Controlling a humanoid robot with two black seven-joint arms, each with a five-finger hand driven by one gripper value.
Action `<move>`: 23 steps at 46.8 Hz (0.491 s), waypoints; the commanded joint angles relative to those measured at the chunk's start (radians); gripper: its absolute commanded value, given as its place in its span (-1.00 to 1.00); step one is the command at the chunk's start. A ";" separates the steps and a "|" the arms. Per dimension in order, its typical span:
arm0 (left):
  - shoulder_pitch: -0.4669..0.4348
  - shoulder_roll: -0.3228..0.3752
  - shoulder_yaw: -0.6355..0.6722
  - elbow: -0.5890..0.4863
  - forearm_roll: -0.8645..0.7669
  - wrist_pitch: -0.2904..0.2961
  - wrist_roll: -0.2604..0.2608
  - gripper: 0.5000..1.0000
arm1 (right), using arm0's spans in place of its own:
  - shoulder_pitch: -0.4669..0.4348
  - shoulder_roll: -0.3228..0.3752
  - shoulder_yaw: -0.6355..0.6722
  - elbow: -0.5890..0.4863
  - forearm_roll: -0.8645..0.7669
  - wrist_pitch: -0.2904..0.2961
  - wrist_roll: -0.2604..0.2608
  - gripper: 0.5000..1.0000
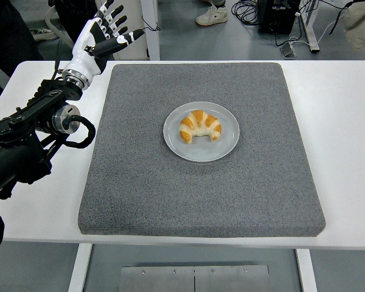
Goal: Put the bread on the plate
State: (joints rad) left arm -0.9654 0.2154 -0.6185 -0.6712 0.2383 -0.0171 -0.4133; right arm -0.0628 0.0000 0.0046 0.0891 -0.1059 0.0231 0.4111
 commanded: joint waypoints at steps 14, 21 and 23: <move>0.027 -0.007 -0.015 0.021 -0.051 -0.012 0.010 0.86 | 0.000 0.000 0.000 0.001 0.000 0.000 0.000 1.00; 0.033 -0.005 -0.013 0.047 -0.076 -0.012 0.016 0.86 | 0.000 0.000 0.000 0.001 0.000 0.001 0.000 1.00; 0.033 -0.005 -0.013 0.056 -0.077 -0.012 0.016 0.86 | 0.000 0.000 0.000 0.001 0.000 0.000 0.000 1.00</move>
State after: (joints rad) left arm -0.9327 0.2100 -0.6331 -0.6290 0.1653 -0.0292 -0.3979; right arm -0.0629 0.0000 0.0046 0.0905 -0.1058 0.0232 0.4111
